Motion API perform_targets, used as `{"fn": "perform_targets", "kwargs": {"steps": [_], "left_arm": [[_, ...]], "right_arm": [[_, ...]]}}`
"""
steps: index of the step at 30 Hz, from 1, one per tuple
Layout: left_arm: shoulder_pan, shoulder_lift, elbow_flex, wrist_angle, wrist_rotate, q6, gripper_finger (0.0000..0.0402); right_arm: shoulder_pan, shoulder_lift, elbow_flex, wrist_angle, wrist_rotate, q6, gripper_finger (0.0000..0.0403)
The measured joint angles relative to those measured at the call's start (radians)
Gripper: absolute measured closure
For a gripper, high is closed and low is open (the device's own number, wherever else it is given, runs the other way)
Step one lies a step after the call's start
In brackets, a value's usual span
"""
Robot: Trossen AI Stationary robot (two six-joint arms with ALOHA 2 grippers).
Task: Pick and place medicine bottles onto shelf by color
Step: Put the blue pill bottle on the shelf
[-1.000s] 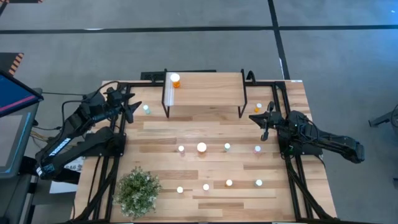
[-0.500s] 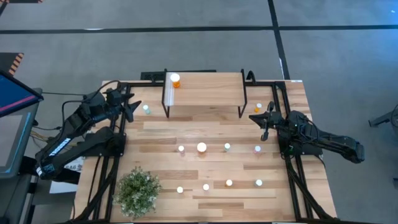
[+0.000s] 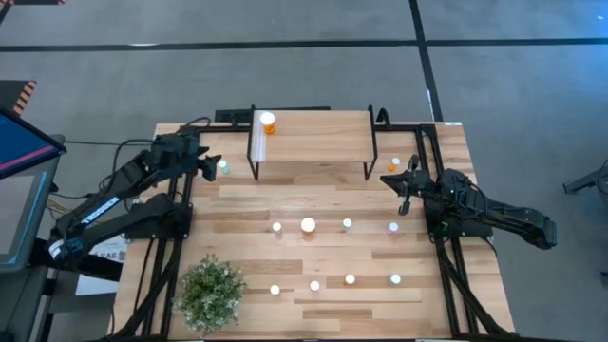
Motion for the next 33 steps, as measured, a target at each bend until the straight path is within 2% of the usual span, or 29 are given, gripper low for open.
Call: {"fn": "perform_targets", "kwargs": {"steps": [4,18,33], "left_arm": [[0.000,0.029,0.000,0.003,0.001,0.003,0.0150],[0.000,-0.090,0.000,0.015,0.029,0.000,0.0150],[0.000,-0.097,0.000,0.014,0.040,0.003,0.0150]], "right_arm": [[0.000,0.000,0.000,0.000,0.000,0.000,0.0360],[0.000,0.000,0.000,0.000,0.000,0.000,0.0360],[0.000,0.000,0.000,0.000,0.000,0.000,0.0360]]}}
